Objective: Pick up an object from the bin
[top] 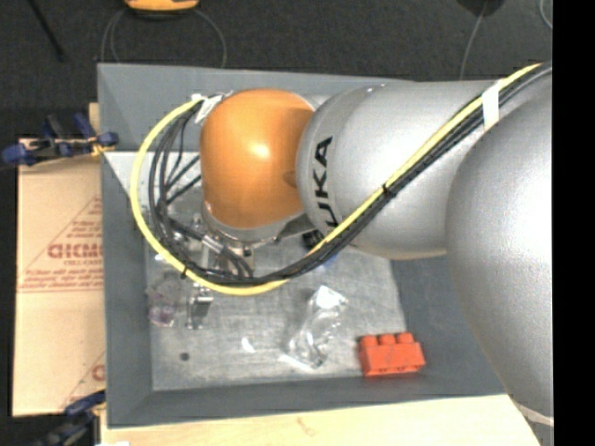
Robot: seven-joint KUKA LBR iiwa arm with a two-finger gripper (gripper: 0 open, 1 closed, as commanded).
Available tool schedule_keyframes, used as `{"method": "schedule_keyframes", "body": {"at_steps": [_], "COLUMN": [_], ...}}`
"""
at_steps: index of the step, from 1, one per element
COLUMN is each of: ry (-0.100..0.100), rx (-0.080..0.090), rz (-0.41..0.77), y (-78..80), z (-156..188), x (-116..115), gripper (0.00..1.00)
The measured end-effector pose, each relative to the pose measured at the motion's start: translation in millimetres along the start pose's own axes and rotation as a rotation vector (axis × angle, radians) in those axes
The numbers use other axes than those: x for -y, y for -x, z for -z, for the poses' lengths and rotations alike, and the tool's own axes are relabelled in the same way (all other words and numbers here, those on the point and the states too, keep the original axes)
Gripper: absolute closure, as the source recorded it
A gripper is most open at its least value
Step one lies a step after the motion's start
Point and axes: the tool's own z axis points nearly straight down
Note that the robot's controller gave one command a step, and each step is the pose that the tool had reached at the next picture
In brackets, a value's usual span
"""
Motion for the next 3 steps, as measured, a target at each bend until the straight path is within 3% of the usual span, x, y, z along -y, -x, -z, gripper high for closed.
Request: {"method": "schedule_keyframes", "body": {"at_steps": [1,2,3], "ry": [-0.002,0.001,0.002], "rx": [-0.004,-0.001,0.003], "rz": [0.395,0.391,0.371], "y": [21.6,22.4,24.2], "z": [-115.5,-113.4,-104.2], "x": [-10.0,-10.8,-8.4], "gripper": [0.0,1.0,1.0]}}
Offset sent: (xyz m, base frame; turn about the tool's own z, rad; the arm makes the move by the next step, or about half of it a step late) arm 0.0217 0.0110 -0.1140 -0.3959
